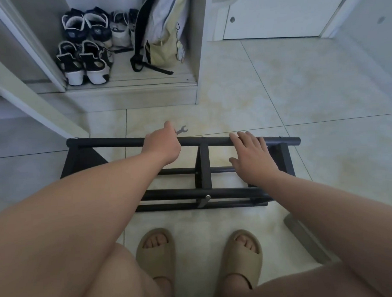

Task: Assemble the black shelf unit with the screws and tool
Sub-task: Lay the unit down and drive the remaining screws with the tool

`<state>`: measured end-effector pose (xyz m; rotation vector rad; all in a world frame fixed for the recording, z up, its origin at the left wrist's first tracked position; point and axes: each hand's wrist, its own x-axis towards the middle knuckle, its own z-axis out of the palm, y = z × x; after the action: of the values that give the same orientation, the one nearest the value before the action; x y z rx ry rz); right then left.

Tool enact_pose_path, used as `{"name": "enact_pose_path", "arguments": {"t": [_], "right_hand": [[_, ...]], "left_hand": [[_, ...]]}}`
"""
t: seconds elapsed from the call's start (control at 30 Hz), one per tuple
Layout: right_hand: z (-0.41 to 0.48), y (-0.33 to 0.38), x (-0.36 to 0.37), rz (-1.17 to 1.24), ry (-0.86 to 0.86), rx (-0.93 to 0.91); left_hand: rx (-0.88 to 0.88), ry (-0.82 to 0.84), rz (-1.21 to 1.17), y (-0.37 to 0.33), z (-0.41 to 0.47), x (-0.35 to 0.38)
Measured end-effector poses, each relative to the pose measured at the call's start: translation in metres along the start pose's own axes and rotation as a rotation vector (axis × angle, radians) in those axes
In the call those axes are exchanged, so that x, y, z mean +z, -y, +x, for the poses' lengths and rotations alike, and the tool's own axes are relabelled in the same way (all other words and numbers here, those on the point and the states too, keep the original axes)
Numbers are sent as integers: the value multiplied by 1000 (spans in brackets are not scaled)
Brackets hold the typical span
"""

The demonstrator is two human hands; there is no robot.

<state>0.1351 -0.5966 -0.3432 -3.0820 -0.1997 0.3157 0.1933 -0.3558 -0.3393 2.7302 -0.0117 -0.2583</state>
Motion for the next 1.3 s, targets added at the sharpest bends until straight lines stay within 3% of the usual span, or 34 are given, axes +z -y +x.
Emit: {"name": "enact_pose_path", "arguments": {"t": [0.2, 0.33, 0.63, 0.97, 1.3], "right_hand": [[-14, -6, -6, 44, 153, 8], [-32, 1, -12, 48, 142, -70], [-62, 33, -2, -84, 164, -337], [-26, 23, 11, -171, 127, -394], [-9, 19, 20, -23, 100, -434]], "left_hand": [[-14, 54, -53, -2, -10, -9], [136, 19, 11, -6, -29, -17], [138, 506, 81, 7, -55, -27], [101, 664, 89, 13, -29, 0], [88, 706, -37, 23, -11, 21]]}}
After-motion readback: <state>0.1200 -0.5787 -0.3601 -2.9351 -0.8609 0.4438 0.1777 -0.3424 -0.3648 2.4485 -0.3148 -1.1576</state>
